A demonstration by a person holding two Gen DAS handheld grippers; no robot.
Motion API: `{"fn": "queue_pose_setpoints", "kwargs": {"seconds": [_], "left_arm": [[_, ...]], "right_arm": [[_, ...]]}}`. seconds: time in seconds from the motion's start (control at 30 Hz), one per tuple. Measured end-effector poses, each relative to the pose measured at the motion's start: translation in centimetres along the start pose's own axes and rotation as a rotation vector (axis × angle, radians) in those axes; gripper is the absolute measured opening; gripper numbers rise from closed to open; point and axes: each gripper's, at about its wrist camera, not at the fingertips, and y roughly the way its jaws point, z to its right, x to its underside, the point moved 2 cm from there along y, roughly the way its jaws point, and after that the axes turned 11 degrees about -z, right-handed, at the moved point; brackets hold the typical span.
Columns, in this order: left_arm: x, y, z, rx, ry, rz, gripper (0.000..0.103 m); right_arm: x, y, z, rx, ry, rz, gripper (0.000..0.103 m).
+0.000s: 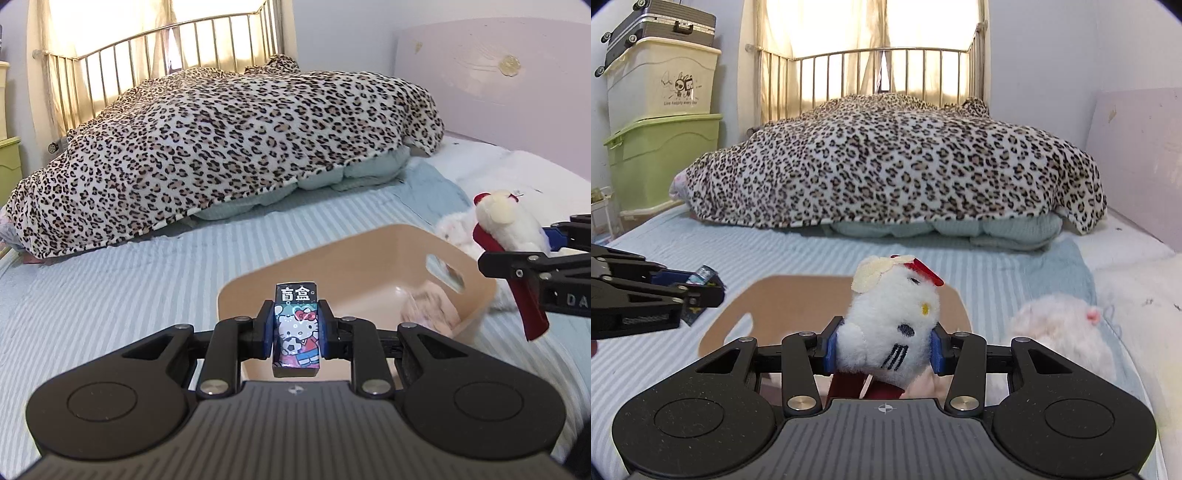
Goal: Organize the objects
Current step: 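Lift both items over the basket and open both tools to drop them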
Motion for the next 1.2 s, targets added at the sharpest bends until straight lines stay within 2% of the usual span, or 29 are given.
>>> {"fn": "queue_pose_setpoints", "kwargs": {"seconds": [0.23,0.33,0.37,0.47,0.63,0.67,0.73,0.77,0.8,0.87,0.97,1.07,1.1,1.2], "left_arm": [[-1.0,5.7,0.6,-0.028,-0.018,-0.081,0.025],[-0.9,8.4,0.8,-0.027,-0.046,-0.128,0.025],[-0.7,9.1,0.8,-0.037,-0.056,-0.111,0.025],[0.3,11.2,0.9,-0.046,-0.068,-0.150,0.025],[1.2,12.2,1.0,-0.053,-0.052,-0.197,0.026],[1.2,12.1,0.9,-0.054,-0.051,-0.199,0.027],[1.3,11.5,0.7,-0.060,-0.048,-0.200,0.036],[1.3,11.1,0.5,-0.064,-0.050,-0.199,0.057],[1.3,10.5,0.3,-0.067,-0.053,-0.195,0.073],[1.3,9.3,0.1,-0.072,-0.050,-0.168,0.076],[1.3,7.3,0.0,-0.076,-0.016,-0.159,0.079],[1.6,5.0,0.0,-0.076,0.023,-0.131,0.089],[1.8,4.2,-0.1,-0.068,0.035,-0.124,0.091],[2.5,2.5,0.0,-0.039,0.073,-0.119,0.091]], "right_arm": [[-1.1,3.6,0.2,0.017,0.006,-0.025,0.042],[-0.7,5.7,0.2,0.025,0.007,-0.061,0.042],[-0.5,6.2,0.1,0.038,-0.006,-0.061,0.042],[0.0,7.9,-0.4,0.050,-0.033,-0.080,0.042],[0.3,10.1,-0.8,0.033,-0.023,-0.149,0.043],[0.3,10.3,-0.9,0.030,-0.025,-0.162,0.045],[0.5,10.0,-1.0,0.035,-0.033,-0.160,0.053],[0.6,9.6,-1.1,0.043,-0.038,-0.148,0.054],[0.6,9.1,-1.1,0.047,-0.042,-0.140,0.056],[0.6,7.9,-1.0,0.057,-0.046,-0.116,0.068],[0.4,5.7,-0.4,0.053,-0.032,-0.094,0.076],[0.5,3.5,0.3,0.042,-0.015,-0.087,0.085],[0.8,2.9,0.5,0.045,-0.015,-0.087,0.090],[2.0,1.3,0.8,0.055,-0.019,-0.100,0.096]]}}
